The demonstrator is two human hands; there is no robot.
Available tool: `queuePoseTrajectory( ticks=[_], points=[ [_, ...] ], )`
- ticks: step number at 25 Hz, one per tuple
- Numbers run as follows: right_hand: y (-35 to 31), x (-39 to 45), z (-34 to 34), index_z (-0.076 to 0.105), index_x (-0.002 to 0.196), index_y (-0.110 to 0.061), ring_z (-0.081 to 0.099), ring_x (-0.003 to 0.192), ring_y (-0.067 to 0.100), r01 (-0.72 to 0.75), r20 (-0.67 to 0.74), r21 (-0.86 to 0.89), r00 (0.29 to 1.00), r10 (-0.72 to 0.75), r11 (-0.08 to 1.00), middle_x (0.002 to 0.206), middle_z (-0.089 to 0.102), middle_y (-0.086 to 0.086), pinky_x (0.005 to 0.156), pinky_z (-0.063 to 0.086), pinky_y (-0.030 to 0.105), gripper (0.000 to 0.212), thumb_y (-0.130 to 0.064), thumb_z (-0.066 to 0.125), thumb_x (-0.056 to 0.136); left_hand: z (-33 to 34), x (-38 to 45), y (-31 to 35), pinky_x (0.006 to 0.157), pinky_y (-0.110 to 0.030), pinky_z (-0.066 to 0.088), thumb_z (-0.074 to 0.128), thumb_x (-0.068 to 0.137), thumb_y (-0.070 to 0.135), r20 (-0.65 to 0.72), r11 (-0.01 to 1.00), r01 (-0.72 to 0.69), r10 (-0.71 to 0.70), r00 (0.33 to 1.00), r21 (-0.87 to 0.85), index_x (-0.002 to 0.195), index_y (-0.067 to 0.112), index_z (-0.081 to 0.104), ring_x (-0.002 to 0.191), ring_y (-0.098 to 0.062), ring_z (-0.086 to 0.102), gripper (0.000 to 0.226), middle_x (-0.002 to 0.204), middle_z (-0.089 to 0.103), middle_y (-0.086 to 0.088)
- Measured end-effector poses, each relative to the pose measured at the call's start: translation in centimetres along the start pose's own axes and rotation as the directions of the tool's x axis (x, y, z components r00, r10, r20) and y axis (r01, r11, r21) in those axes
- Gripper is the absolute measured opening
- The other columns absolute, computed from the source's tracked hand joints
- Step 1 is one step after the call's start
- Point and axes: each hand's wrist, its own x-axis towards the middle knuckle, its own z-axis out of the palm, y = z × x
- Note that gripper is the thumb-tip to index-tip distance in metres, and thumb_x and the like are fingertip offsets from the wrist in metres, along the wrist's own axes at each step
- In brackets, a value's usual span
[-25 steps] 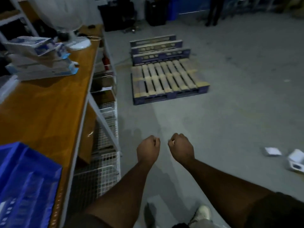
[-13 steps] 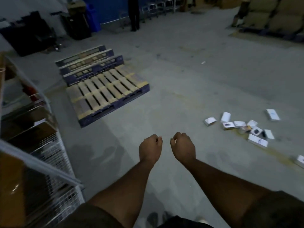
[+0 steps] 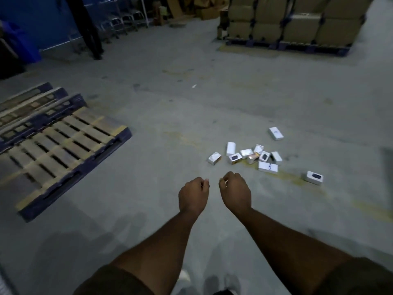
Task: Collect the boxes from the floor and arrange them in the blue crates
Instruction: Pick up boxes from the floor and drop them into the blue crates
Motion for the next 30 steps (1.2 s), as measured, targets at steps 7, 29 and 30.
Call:
queuePoseTrajectory(
  ticks=[7,29,30],
  points=[
    [5.1,8.7,-1.0,0.064,0.101,-0.016,0.06,0.097,0.023,-0.171,-0.095,-0.016,0.981,0.169,0.985,0.1,0.062,0.006,0.076,0.05,0.034,0.024,-0.034,0.048,0.097,5.7,9.4,6.1,0.067,-0.03,0.048,0.04,0.104,0.044,0.111,0.988,-0.153,0.154,0.982,-0.016,0.088,0.017,0.068,0.08,-0.022,0.068,0.043,0.087,0.073,-0.003],
    [20.8,37.7,-4.5,0.062,0.104,-0.018,0.059,0.103,0.025,-0.475,-0.178,0.092,0.857,0.484,0.875,0.106,0.061,0.006,0.079,0.048,0.035,0.019,-0.032,0.054,0.094,20.9,36.2,26.2,0.077,-0.034,0.05,0.047,0.1,0.041,0.319,0.94,-0.336,0.337,0.886,-0.06,0.094,0.016,0.068,0.094,-0.03,0.068,0.033,0.096,0.074,-0.008],
    [22.1,39.0,-4.9,0.062,0.105,-0.018,0.059,0.103,0.025,-0.47,-0.167,0.101,0.861,0.481,0.877,0.106,0.061,0.006,0.08,0.048,0.035,0.019,-0.031,0.054,0.093,21.7,37.0,27.8,0.078,-0.034,0.049,0.047,0.101,0.041,0.325,0.944,-0.326,0.326,0.888,-0.058,0.094,0.016,0.068,0.095,-0.029,0.068,0.033,0.096,0.074,-0.007]
  ],
)
